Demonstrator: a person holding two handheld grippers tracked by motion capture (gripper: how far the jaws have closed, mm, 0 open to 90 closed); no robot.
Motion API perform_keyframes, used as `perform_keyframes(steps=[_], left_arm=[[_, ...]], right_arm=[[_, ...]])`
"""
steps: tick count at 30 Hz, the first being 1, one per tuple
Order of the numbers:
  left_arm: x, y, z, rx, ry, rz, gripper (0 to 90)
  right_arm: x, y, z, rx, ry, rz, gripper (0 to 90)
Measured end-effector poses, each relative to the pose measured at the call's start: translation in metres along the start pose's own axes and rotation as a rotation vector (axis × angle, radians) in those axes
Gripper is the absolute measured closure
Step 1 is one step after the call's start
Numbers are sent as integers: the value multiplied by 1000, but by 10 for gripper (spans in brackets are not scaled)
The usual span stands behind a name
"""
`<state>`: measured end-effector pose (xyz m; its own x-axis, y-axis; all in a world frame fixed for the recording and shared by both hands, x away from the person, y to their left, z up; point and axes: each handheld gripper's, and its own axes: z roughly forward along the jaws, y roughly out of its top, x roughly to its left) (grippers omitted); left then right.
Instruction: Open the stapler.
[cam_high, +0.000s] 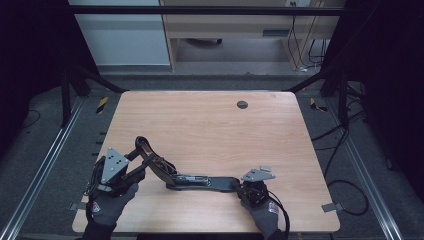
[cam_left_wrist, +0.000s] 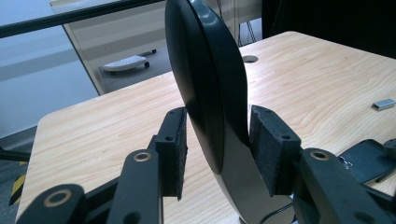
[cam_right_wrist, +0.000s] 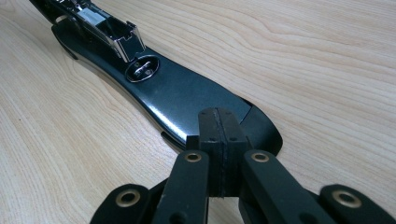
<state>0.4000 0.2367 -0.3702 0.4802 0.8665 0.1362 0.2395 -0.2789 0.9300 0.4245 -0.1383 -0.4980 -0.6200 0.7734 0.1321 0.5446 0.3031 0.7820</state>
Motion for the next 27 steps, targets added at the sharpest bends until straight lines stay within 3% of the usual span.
perform_keyframes(steps=[5, 11, 20, 27], left_arm=[[6, -4, -2, 10, 20, -17, 559], [21, -16, -7, 5, 13, -72, 540], [22, -19, -6, 7, 31, -60, 522], [27, -26, -6, 15, 47, -76, 500]], right_arm=[[0, 0, 0, 1, 2, -1, 900], [0, 0, 0, 1, 3, -2, 900], [0, 0, 0, 0, 3, -1, 900], [-1, 0, 0, 0, 6, -1, 900]])
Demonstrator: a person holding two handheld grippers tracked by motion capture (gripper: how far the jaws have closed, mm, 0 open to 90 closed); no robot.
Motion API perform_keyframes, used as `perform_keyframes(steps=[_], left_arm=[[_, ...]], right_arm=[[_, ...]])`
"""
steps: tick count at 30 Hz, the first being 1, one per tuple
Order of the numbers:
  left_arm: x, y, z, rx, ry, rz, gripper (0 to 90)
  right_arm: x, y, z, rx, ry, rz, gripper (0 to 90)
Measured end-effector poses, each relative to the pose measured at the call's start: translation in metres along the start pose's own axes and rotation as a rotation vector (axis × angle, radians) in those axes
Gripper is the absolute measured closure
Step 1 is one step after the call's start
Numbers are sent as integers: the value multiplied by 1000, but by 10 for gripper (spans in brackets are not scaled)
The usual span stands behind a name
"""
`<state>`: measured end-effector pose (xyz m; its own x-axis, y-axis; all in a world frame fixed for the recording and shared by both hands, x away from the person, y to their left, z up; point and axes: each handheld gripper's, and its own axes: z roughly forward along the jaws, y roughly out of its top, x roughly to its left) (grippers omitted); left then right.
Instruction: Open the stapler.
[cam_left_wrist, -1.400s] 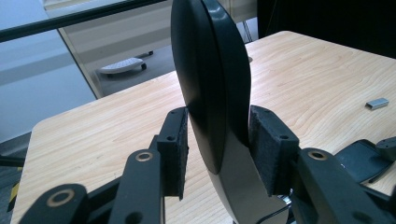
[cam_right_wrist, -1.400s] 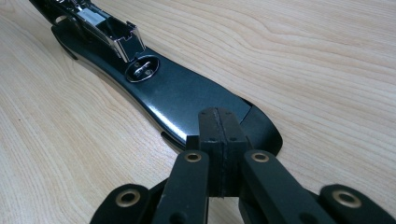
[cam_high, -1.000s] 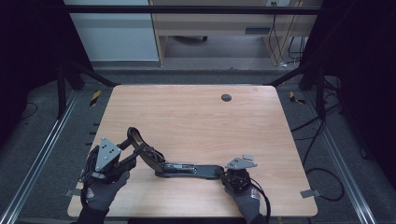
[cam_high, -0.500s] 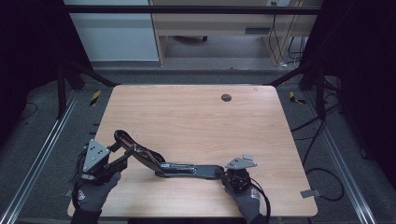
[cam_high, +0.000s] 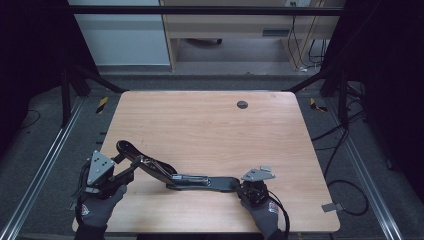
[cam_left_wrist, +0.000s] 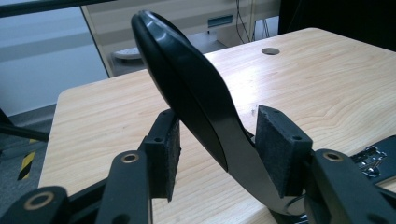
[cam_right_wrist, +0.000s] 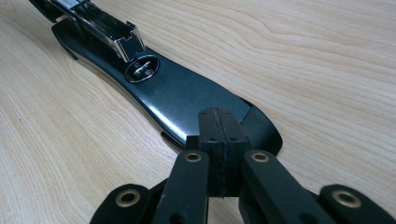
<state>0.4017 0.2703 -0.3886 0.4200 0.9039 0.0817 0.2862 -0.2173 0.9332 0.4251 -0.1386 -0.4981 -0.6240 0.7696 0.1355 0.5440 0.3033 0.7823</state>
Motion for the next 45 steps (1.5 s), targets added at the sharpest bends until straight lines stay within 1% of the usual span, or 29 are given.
perform_keyframes(steps=[4, 7, 11, 12, 13, 15, 17, 22, 24, 26, 27, 28, 29, 30, 31, 33, 34, 35, 36, 37, 38, 40, 41, 42, 43, 44, 45], left_arm=[[4, -3, 0, 4, 1, -16, 491], [3, -4, 0, 3, 5, -7, 486], [4, -5, 0, 0, 8, -7, 479], [4, -5, 0, -2, 9, -3, 477], [4, -5, 0, -3, 13, 5, 470], [4, -5, 0, -2, 13, 8, 466], [4, -6, 1, 10, 13, 9, 412], [5, -8, 0, 20, 12, 6, 385], [6, -10, -1, 25, 15, 8, 378], [6, -11, -2, 29, 14, 8, 372], [6, -12, -2, 32, 12, 8, 367], [6, -13, -3, 33, 10, 6, 367], [6, -14, -3, 38, 10, 7, 364], [6, -15, -3, 40, 11, 8, 364], [6, -18, -4, 47, 11, 7, 363], [5, -20, -4, 50, 11, 7, 363], [5, -22, -4, 60, 10, 10, 363], [5, -23, -4, 64, 10, 10, 364], [5, -25, -4, 69, 12, 10, 364], [5, -27, -4, 74, 11, 12, 364], [5, -29, -3, 84, 10, 15, 366], [4, -34, -3, 99, 7, 17, 369], [4, -34, -3, 99, 7, 17, 369], [4, -36, -3, 103, 6, 18, 369], [4, -40, -4, 103, 6, 17, 371], [4, -40, -4, 103, 6, 17, 372], [4, -41, -4, 106, 5, 21, 372]], right_arm=[[0, 0, 0, 0, -3, -2, 900], [0, 0, 0, 2, -1, 0, 900], [0, 0, 0, 1, 4, 6, 900], [0, 0, 0, -2, 0, -1, 900], [0, 0, 0, -2, 0, 6, 900], [0, 0, 0, -3, -1, 5, 900], [-1, 0, 0, -2, 2, 5, 900], [-1, 0, 0, -1, 4, 5, 900], [-1, 1, 0, 0, -5, -1, 900], [-2, 1, -2, -3, 1, 5, 900], [-3, 2, -4, -17, 4, 13, 888], [-3, 2, -4, -17, 4, 13, 873], [-4, 3, -7, -29, -3, 13, 852], [-4, 3, -7, -29, -3, 13, 852], [-7, 4, -11, -40, -12, 12, 821], [-8, 4, -13, -46, -16, 16, 810], [-10, 4, -15, -52, -21, 19, 791], [-12, 6, -20, -53, -34, 20, 728], [-12, 6, -20, -53, -34, 20, 728], [-13, 7, -22, -47, -43, 21, 706], [-15, 7, -23, -47, -56, 10, 689], [-20, 8, -29, -45, -79, 12, 652], [-20, 8, -29, -45, -79, 12, 652], [-22, 9, -32, -45, -89, 18, 644], [-27, 9, -37, -50, -99, 19, 631], [-27, 9, -37, -50, -99, 19, 631], [-29, 9, -39, -52, -113, 23, 624]])
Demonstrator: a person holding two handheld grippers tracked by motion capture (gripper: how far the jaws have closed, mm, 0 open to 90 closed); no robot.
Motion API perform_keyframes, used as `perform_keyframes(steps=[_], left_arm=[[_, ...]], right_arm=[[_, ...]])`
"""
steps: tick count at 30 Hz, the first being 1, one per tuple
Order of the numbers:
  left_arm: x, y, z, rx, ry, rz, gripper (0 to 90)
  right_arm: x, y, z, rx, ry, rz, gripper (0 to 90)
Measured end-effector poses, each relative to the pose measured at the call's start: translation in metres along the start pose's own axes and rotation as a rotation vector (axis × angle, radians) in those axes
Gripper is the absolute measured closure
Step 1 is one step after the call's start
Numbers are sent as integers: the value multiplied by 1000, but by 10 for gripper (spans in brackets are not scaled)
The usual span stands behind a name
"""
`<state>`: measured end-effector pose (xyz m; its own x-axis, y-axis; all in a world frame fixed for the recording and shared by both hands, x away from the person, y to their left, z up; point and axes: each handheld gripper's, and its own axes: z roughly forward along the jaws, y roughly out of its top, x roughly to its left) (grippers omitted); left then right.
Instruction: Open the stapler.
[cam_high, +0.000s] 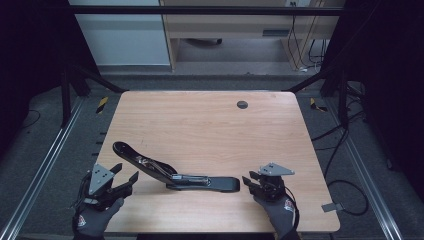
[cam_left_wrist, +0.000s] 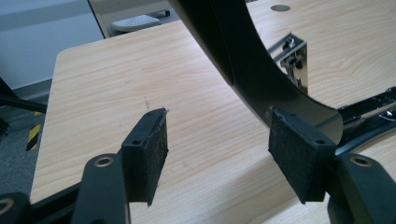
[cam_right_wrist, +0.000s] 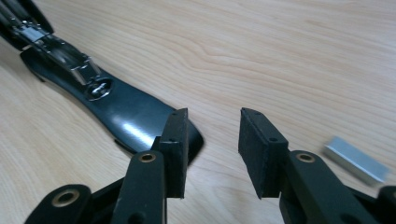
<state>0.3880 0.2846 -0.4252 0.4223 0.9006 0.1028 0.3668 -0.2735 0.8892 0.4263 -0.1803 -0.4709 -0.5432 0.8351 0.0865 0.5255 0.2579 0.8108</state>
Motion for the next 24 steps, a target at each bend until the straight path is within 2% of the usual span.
perform_keyframes(steps=[5, 7, 9, 10, 14, 16, 19, 23, 24], left_arm=[[0, -7, 1, 20, 10, 4, 377], [0, -10, 1, 35, 8, 3, 411], [0, -11, 1, 37, 10, 5, 425], [1, -12, 2, 43, 12, 11, 454], [1, -15, 4, 59, 10, 10, 487], [0, -16, 5, 63, -10, 21, 506], [-3, -17, 6, 66, -15, 48, 520], [-4, -19, 7, 70, -1, 72, 512], [-4, -20, 7, 71, 2, 75, 509]], right_arm=[[-14, 4, -13, -9, -45, 23, 613], [-24, 6, -20, -11, -75, 38, 611], [-27, 6, -22, -10, -82, 47, 610], [-34, 7, -27, -15, -92, 75, 613], [-42, 11, -32, -8, -121, 89, 618], [-46, 15, -34, -4, -135, 100, 620], [-53, 21, -36, 14, -160, 112, 631], [-56, 24, -35, 24, -166, 96, 634], [-56, 25, -34, 35, -167, 107, 637]])
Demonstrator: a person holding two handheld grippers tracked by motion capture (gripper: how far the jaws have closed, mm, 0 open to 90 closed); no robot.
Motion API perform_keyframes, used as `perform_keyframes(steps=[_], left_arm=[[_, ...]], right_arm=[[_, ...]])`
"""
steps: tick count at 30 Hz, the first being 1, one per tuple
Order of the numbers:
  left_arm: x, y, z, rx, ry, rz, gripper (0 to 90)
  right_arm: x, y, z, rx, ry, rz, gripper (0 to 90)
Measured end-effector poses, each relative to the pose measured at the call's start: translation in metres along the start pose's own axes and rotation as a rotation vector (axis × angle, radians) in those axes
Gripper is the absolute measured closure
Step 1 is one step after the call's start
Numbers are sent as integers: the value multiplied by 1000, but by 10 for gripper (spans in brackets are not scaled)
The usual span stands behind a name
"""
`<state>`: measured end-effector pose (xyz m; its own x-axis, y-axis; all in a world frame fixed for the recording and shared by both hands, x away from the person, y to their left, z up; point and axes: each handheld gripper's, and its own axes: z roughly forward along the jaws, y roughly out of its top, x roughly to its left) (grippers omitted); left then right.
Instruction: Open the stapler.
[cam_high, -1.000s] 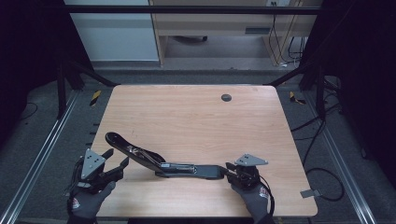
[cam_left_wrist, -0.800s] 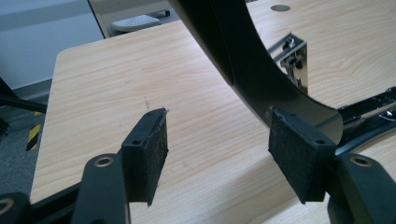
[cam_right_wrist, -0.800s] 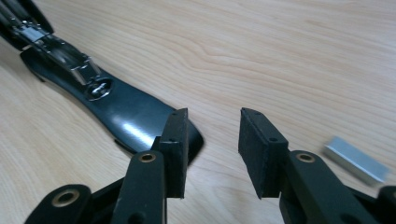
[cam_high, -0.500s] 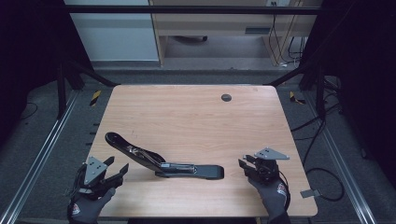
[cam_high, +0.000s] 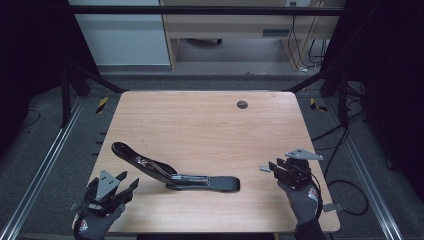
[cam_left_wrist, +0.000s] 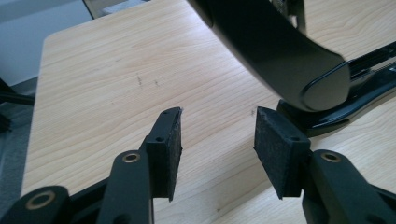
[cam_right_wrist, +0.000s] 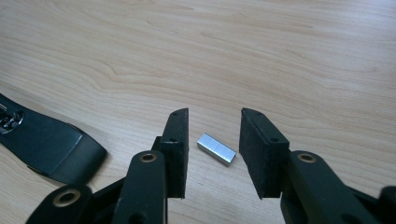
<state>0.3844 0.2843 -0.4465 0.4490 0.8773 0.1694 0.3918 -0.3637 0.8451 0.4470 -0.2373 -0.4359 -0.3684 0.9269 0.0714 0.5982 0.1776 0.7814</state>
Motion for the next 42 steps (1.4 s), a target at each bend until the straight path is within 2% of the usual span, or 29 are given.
perform_keyframes(steps=[1, 3, 5, 8, 12, 19, 24, 29, 33, 35, 41, 42], left_arm=[[0, -1, 0, -3, 4, -1, 493], [2, -3, 0, 4, 15, -11, 481], [5, -7, 1, 13, 31, -40, 463], [7, -10, 1, 22, 41, -54, 460], [9, -13, 3, 28, 28, -75, 453], [7, -14, 5, 40, 31, -63, 448], [7, -15, 7, 47, 34, -66, 445], [6, -16, 8, 57, 37, -59, 438], [6, -16, 9, 64, 38, -53, 436], [6, -16, 9, 64, 39, -55, 433], [7, -17, 10, 65, 41, -65, 421], [7, -17, 10, 66, 40, -65, 420]], right_arm=[[-1, 0, 2, 5, -6, -16, 641], [-1, 0, 2, 5, -6, -24, 643], [-2, 1, 5, 11, -4, -30, 648], [-3, 1, 8, 14, -4, -38, 652], [-4, 2, 13, 12, -6, -32, 684], [-7, 0, 21, -13, -8, -30, 720], [-8, 1, 27, 10, 14, -37, 695], [-7, 1, 32, 41, 10, -51, 654], [-4, 1, 34, 64, -1, -18, 639], [-4, 1, 35, 62, -2, -20, 633], [0, -1, 40, 79, -37, 2, 587], [4, -1, 43, 91, -56, 24, 567]])
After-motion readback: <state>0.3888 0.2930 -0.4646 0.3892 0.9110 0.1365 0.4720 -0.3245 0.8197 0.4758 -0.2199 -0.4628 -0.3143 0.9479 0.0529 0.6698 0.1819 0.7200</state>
